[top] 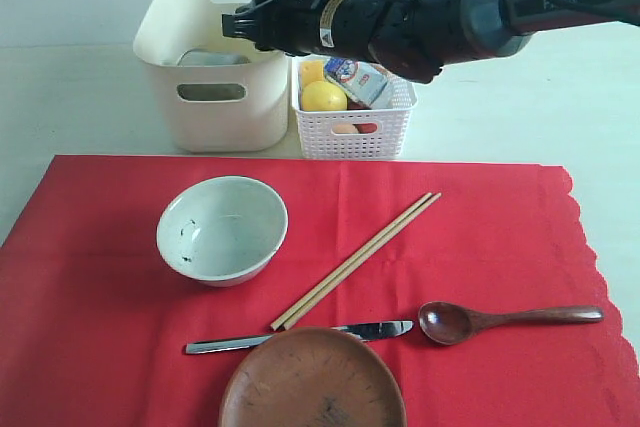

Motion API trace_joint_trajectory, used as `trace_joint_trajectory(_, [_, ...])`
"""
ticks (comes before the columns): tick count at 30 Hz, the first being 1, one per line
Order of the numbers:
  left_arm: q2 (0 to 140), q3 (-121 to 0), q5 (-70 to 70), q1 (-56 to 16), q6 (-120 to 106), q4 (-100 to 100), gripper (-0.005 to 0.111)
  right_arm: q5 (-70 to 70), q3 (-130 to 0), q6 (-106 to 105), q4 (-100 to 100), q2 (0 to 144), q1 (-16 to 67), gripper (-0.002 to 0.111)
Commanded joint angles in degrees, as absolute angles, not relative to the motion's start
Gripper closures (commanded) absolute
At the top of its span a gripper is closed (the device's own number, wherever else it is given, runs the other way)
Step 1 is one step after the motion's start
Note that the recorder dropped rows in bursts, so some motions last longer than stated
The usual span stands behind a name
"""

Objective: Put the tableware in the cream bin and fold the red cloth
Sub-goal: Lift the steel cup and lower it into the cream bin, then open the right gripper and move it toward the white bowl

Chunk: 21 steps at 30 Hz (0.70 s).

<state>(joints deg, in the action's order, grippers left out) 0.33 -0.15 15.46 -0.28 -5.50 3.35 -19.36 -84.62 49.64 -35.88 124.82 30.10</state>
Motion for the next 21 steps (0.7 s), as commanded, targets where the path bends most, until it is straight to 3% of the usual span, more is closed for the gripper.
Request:
trace_joint_trajectory(1, [0.00, 0.00, 15.15, -0.59, -5.58, 3.19, 0.106, -18.92, -85.13, 49.17, -35.96, 124.71, 30.17, 0.048])
trace_joint_trajectory(4, [0.00, 0.00, 15.15, -0.59, -5.58, 3.19, 0.106, -15.21, -84.86, 53.60, -38.42, 123.73, 30.29, 0.043])
trace_joint_trajectory(8, [0.00, 0.00, 15.15, -0.59, -5.58, 3.19, 0.106, 7.22, -84.86, 58.69, -48.44, 119.33, 31.25, 0.049])
trace_joint_trajectory(11, [0.00, 0.00, 15.15, -0.59, -5.58, 3.19, 0.106, 20.95, -83.88, 50.49, -44.86, 113.91, 31.28, 0.079])
trace_joint_trajectory(14, [0.00, 0.00, 15.15, -0.59, -5.58, 3.19, 0.106, 22.49, -80.38, 44.63, -40.39, 109.52, 31.28, 0.106])
trace_joint_trajectory(21, [0.00, 0.00, 15.15, -0.59, -5.58, 3.19, 0.106, 16.29, -64.08, 43.12, -36.38, 99.75, 31.28, 0.108])
